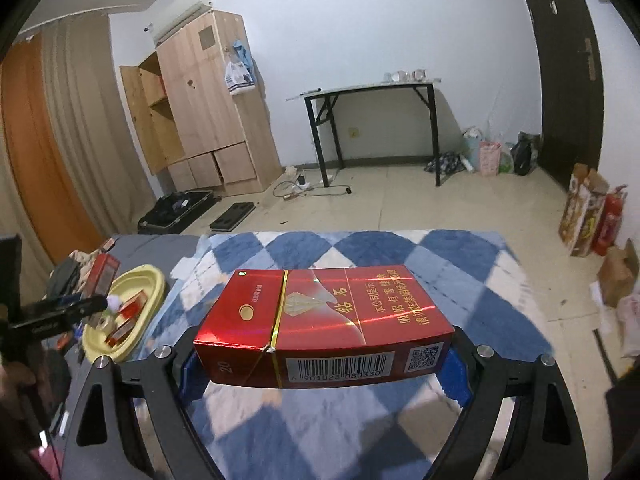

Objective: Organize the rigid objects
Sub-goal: 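Lift the red-white pack and red pack above the rug with both grippers, then carry both packs over the yellow tray and open both grippers to release, then withdraw both tools from the tray back over the rug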

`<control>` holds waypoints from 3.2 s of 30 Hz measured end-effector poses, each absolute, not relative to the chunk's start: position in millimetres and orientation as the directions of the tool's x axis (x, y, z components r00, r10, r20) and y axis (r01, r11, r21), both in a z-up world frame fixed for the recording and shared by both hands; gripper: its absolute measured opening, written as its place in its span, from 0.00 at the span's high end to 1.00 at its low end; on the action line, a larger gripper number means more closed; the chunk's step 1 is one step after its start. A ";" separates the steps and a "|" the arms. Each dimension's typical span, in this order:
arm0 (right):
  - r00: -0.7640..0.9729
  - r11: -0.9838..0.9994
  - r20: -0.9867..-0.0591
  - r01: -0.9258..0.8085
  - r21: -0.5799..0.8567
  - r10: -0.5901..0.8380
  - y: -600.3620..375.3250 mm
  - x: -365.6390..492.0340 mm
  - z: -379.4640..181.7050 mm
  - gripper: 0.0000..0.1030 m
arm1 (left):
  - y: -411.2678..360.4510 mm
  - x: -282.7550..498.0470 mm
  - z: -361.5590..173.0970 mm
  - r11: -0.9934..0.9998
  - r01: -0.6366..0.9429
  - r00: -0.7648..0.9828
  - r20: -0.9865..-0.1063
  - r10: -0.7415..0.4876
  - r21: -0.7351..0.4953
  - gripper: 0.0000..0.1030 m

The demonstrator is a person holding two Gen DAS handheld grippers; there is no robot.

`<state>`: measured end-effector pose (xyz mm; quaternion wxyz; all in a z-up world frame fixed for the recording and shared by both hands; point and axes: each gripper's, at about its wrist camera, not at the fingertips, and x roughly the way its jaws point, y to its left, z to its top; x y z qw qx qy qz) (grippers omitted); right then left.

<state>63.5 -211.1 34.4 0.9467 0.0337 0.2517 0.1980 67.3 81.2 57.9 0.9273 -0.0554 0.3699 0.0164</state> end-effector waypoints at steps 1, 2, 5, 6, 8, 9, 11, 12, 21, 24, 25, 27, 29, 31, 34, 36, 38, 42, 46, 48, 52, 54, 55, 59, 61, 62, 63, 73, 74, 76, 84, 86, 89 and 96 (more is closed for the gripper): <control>0.794 0.915 -0.457 -0.372 0.158 0.402 -214.2 45.7 37.6 0.13 | 76.5 56.8 59.6 0.993 -0.065 0.725 -0.688 -0.018 -0.094 0.44; 0.794 0.912 -0.454 -0.382 0.146 0.405 -217.2 32.2 40.5 0.13 | 73.6 45.9 61.3 0.993 -0.067 0.727 -0.686 -0.021 -0.101 0.44; 0.794 0.913 -0.457 -0.385 0.131 0.400 -233.8 -1.8 43.1 0.13 | 65.4 15.8 63.2 0.992 -0.070 0.742 -0.670 -0.021 -0.108 0.44; 0.798 0.914 -0.451 -0.381 0.135 0.399 -241.2 -13.5 42.9 0.13 | 61.1 11.7 61.7 0.993 -0.066 0.747 -0.665 -0.016 -0.098 0.44; 0.810 0.922 -0.443 -0.365 0.132 0.384 -249.2 -25.1 38.3 0.13 | 56.1 4.1 56.3 0.994 -0.062 0.755 -0.655 -0.011 -0.088 0.44; 0.819 0.926 -0.433 -0.352 0.136 0.375 -253.4 -31.5 32.9 0.13 | 56.7 2.2 51.5 0.993 -0.063 0.756 -0.654 -0.019 -0.101 0.44; 0.828 0.934 -0.432 -0.320 0.162 0.358 -256.6 -38.1 17.4 0.13 | 55.3 0.3 42.1 0.989 -0.071 0.742 -0.669 -0.033 -0.127 0.44; 0.820 0.934 -0.447 -0.301 0.193 0.357 -258.7 -39.8 10.1 0.13 | 51.0 0.5 38.0 0.990 -0.067 0.737 -0.675 -0.034 -0.123 0.44; 0.778 0.929 -0.508 -0.314 0.195 0.369 -247.2 -30.9 9.9 0.13 | 27.6 -4.6 33.7 0.999 -0.015 0.745 -0.667 -0.019 -0.045 0.44; 0.779 0.928 -0.505 -0.327 0.177 0.370 -242.6 -23.2 14.1 0.13 | 31.2 -5.4 33.9 0.998 -0.019 0.745 -0.666 -0.025 -0.059 0.44; 0.781 0.928 -0.502 -0.331 0.172 0.371 -242.0 -22.5 14.8 0.13 | 32.0 -5.5 34.1 0.998 -0.021 0.746 -0.665 -0.026 -0.063 0.44; 0.779 0.928 -0.506 -0.334 0.167 0.371 -240.6 -21.2 13.2 0.13 | 34.0 -6.0 35.0 0.997 -0.026 0.750 -0.661 -0.027 -0.071 0.44; 0.777 0.929 -0.512 -0.335 0.158 0.367 -239.3 -19.8 11.6 0.13 | 36.3 -5.9 35.9 0.996 -0.031 0.753 -0.658 -0.030 -0.080 0.44; 0.776 0.930 -0.515 -0.335 0.152 0.363 -236.8 -18.8 10.9 0.13 | 39.5 -5.6 36.5 0.995 -0.037 0.755 -0.655 -0.034 -0.095 0.44; 0.774 0.929 -0.518 -0.338 0.148 0.364 -234.0 -18.0 8.8 0.13 | 45.1 -4.3 37.3 0.992 -0.049 0.755 -0.655 -0.039 -0.115 0.44; 0.770 0.928 -0.524 -0.343 0.142 0.365 -231.3 -17.2 7.4 0.13 | 49.4 -3.4 38.6 0.990 -0.060 0.758 -0.652 -0.040 -0.130 0.44; 0.767 0.927 -0.528 -0.352 0.131 0.366 -228.2 -16.3 6.8 0.13 | 56.4 -1.9 40.8 0.988 -0.071 0.762 -0.646 -0.036 -0.139 0.44; 0.757 0.917 -0.531 -0.381 0.115 0.381 -219.2 -15.8 5.5 0.13 | 78.5 4.6 49.0 0.981 -0.106 0.778 -0.628 -0.019 -0.161 0.44; 0.736 0.899 -0.540 -0.426 0.101 0.409 -200.0 -8.9 4.2 0.13 | 113.9 21.0 57.4 0.978 -0.158 0.787 -0.616 0.042 -0.135 0.44; 0.718 0.883 -0.545 -0.459 0.097 0.433 -182.2 -2.4 6.3 0.13 | 139.2 30.0 59.1 0.971 -0.197 0.784 -0.616 0.072 -0.137 0.44; 0.684 0.843 -0.535 -0.528 0.107 0.496 -139.0 13.3 14.3 0.13 | 193.6 42.5 53.3 0.931 -0.304 0.769 -0.629 0.115 -0.201 0.44; 0.664 0.817 -0.526 -0.565 0.114 0.532 -106.2 27.7 18.7 0.13 | 218.9 48.6 47.3 0.910 -0.356 0.752 -0.644 0.144 -0.211 0.44; 0.655 0.807 -0.524 -0.580 0.113 0.544 -93.3 33.6 19.7 0.13 | 228.5 50.6 44.0 0.905 -0.370 0.743 -0.651 0.152 -0.211 0.44; 0.600 0.739 -0.522 -0.668 0.088 0.606 -19.5 64.6 25.8 0.13 | 276.8 61.1 25.1 0.889 -0.392 0.713 -0.689 0.131 -0.237 0.44; 0.546 0.693 -0.539 -0.714 0.100 0.641 18.6 85.0 24.0 0.13 | 303.7 64.4 8.1 0.872 -0.428 0.682 -0.718 0.139 -0.238 0.44; 0.499 0.666 -0.554 -0.732 0.143 0.667 37.0 97.3 21.1 0.13 | 313.4 65.9 0.4 0.862 -0.444 0.669 -0.730 0.138 -0.244 0.44; 0.455 0.646 -0.568 -0.740 0.187 0.686 55.5 110.3 16.6 0.13 | 327.3 69.1 -11.9 0.844 -0.473 0.651 -0.746 0.141 -0.253 0.44; 0.364 0.557 -0.704 -0.829 0.054 0.610 198.6 185.3 -26.2 0.13 | 372.5 114.0 -71.1 0.828 -0.521 0.551 -0.823 0.141 -0.207 0.44; 0.366 0.548 -0.715 -0.836 0.028 0.596 208.7 191.5 -29.9 0.13 | 374.7 115.5 -75.8 0.825 -0.527 0.544 -0.827 0.142 -0.205 0.44; 0.365 0.528 -0.728 -0.849 -0.005 0.581 231.4 199.4 -37.1 0.13 | 380.9 116.6 -83.8 0.812 -0.542 0.528 -0.840 0.129 -0.216 0.44; 0.378 0.507 -0.768 -0.858 -0.080 0.518 273.3 214.6 -64.8 0.12 | 388.1 113.1 -86.2 0.790 -0.557 0.555 -0.823 0.122 -0.258 0.44; 0.371 0.499 -0.773 -0.863 -0.081 0.515 274.2 212.1 -70.2 0.11 | 388.0 114.1 -86.2 0.790 -0.559 0.551 -0.825 0.126 -0.252 0.43; 0.363 0.495 -0.783 -0.865 -0.082 0.505 282.9 210.2 -80.9 0.08 | 386.0 117.1 -84.3 0.788 -0.568 0.544 -0.826 0.144 -0.237 0.27; 0.362 0.469 -0.714 -0.882 -0.053 0.600 244.8 183.0 -47.8 0.03 | 364.9 117.0 -36.2 0.813 -0.533 0.628 -0.753 0.195 -0.234 0.00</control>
